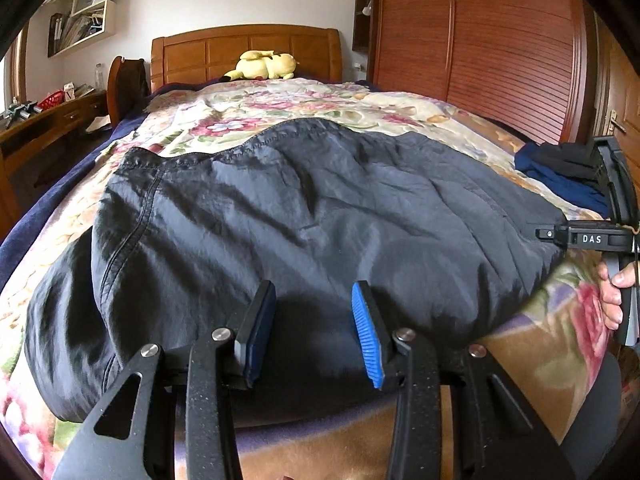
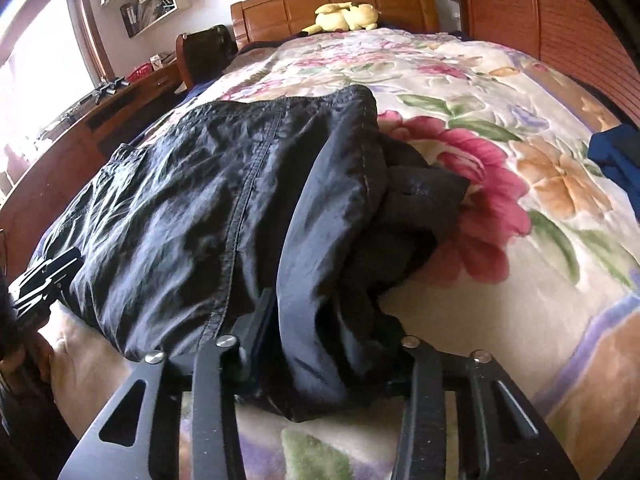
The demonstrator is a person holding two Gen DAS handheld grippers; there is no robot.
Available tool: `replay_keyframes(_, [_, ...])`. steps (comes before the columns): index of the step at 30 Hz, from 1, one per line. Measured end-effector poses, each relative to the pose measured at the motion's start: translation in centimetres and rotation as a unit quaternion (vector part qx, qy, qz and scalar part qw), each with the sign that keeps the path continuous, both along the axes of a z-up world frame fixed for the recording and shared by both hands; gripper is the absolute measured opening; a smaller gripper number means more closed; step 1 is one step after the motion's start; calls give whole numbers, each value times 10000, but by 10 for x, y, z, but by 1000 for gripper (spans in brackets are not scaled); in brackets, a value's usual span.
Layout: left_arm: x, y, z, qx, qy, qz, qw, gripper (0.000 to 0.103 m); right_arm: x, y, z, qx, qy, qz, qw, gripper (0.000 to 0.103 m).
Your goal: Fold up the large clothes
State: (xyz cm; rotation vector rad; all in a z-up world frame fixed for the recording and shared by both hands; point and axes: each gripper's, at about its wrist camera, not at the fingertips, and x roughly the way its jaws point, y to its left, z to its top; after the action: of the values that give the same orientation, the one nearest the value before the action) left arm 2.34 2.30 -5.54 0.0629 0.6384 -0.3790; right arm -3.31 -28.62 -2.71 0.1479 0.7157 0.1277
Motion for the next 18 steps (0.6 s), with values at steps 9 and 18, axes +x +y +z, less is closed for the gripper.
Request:
replay_keyframes(9, [-4,-3,-2,103,-40,-23,9999,41,-15,6,19,5,-326,-78,9994,24])
replay_keyframes(18, [-15,10,15,27,-264,-72,9996,41,-19,16,53,156,-573,60,9982,20])
